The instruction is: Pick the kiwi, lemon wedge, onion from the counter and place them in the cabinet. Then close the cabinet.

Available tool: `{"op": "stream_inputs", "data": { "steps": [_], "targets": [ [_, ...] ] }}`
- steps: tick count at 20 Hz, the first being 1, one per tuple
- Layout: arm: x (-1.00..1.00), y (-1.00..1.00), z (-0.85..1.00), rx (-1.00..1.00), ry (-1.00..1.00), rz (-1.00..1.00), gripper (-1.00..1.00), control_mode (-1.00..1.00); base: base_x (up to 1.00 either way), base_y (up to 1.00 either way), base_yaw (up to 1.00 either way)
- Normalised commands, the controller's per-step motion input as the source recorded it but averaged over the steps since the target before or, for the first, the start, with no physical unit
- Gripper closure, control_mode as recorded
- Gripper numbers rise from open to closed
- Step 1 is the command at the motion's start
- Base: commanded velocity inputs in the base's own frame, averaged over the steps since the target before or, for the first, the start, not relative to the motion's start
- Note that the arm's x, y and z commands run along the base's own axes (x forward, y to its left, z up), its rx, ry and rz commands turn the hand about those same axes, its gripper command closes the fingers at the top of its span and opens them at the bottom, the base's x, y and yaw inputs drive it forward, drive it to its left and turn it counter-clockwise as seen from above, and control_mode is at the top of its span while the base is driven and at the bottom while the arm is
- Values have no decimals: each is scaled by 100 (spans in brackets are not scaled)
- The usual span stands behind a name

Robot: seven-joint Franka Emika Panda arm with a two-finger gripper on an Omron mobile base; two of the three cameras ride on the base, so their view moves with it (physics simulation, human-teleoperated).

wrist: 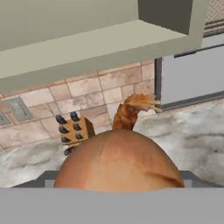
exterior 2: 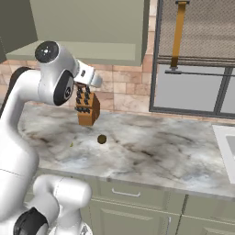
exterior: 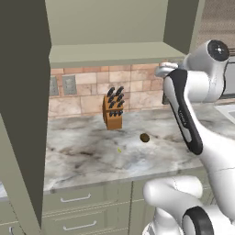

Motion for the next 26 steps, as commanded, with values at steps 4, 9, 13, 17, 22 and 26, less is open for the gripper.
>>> {"op": "stream_inputs", "data": {
  "steps": [4,9,13,17,22,26],
  "targets": [
    [29,2,100,-7,-11,0,100,-100,0,0,0],
    [85,0,49,-3,-9,0,100,-100,0,0,0],
    [100,-4,8,0,0,0,100,-100,0,0,0],
    [100,-21,-18,0,2,0,100,-100,0,0,0],
    [100,-33,-31,0,5,0,100,-100,0,0,0],
    [100,-21,-6,0,0,0,100,-100,0,0,0]
  ]
}}
